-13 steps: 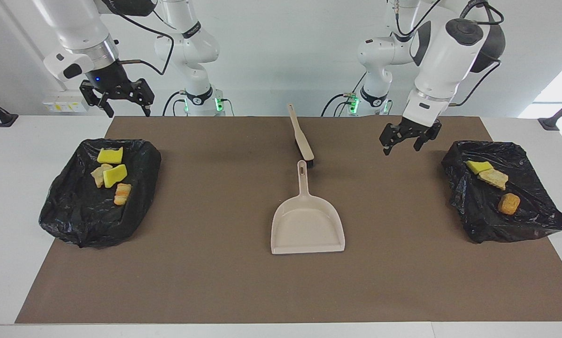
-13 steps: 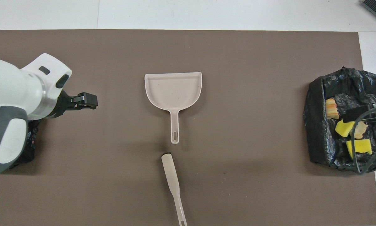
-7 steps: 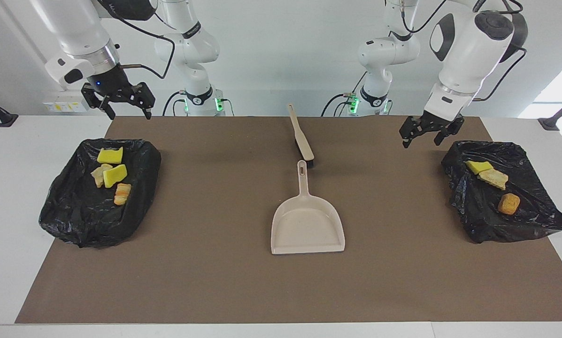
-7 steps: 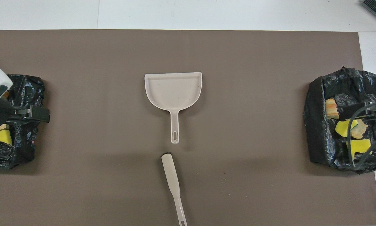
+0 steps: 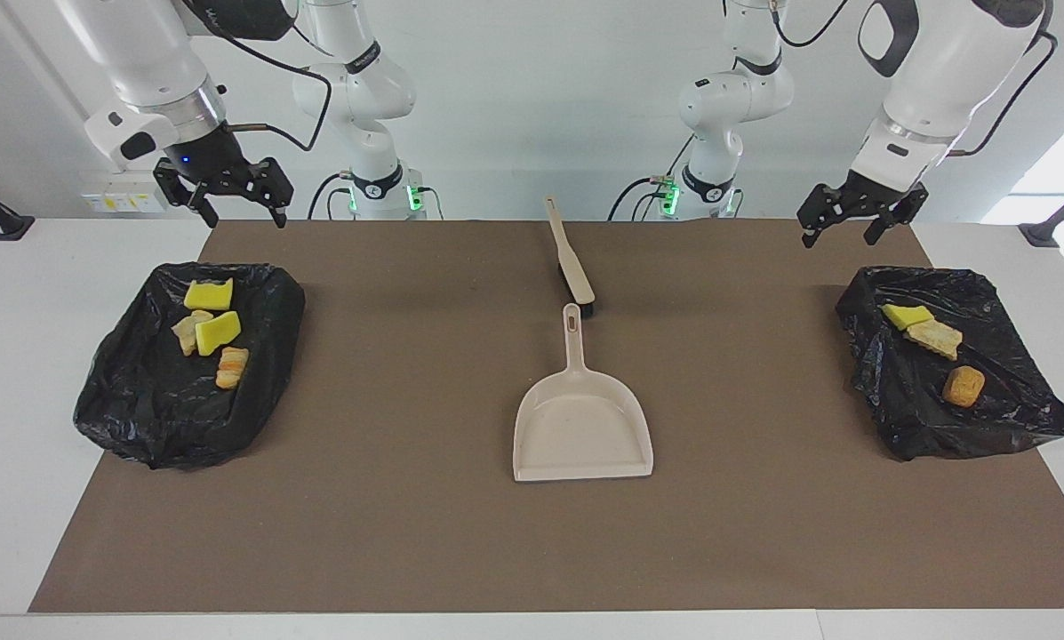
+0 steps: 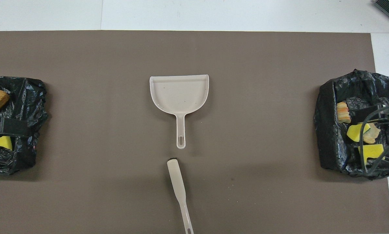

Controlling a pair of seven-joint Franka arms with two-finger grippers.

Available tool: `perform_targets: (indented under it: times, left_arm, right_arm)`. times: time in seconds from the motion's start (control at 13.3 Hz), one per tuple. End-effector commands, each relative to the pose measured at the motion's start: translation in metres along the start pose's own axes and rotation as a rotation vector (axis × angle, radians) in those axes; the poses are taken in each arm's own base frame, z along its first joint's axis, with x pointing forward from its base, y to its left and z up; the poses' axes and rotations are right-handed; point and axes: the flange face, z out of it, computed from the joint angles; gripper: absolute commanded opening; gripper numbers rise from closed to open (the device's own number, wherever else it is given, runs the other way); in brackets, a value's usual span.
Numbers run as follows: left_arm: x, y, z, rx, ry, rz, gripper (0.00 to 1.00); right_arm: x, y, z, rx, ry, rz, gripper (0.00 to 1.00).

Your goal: Sweep and dump trash in bin

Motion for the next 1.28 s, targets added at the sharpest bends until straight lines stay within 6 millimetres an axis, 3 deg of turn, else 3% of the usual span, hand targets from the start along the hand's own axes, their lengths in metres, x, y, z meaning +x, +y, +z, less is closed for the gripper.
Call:
perform_targets:
  times: [0.0,0.23,0.6,1.2]
  left_arm:
    - [-0.011,-0.005,0.006,-0.001,0.010,0.016,1.00]
    - [-0.012,-0.007,0.007,-0.002,0.001,0.013,1.00]
    - [-0.008,-0.036,0.003,-0.016,0.018,-0.037,1.00]
    - [-0.008,-0.022,0.003,-0.016,0.020,-0.014,1.00]
  right_arm:
    - [0.002,-0.001,-0.001,0.018,0.010,0.018,1.00]
    - [0.001,-0.001,-0.002,0.018,0.010,0.018,1.00]
    - [0.001,-0.001,-0.001,0.018,0.006,0.018,1.00]
    - [0.001,-0.001,0.000,0.018,0.001,0.018,1.00]
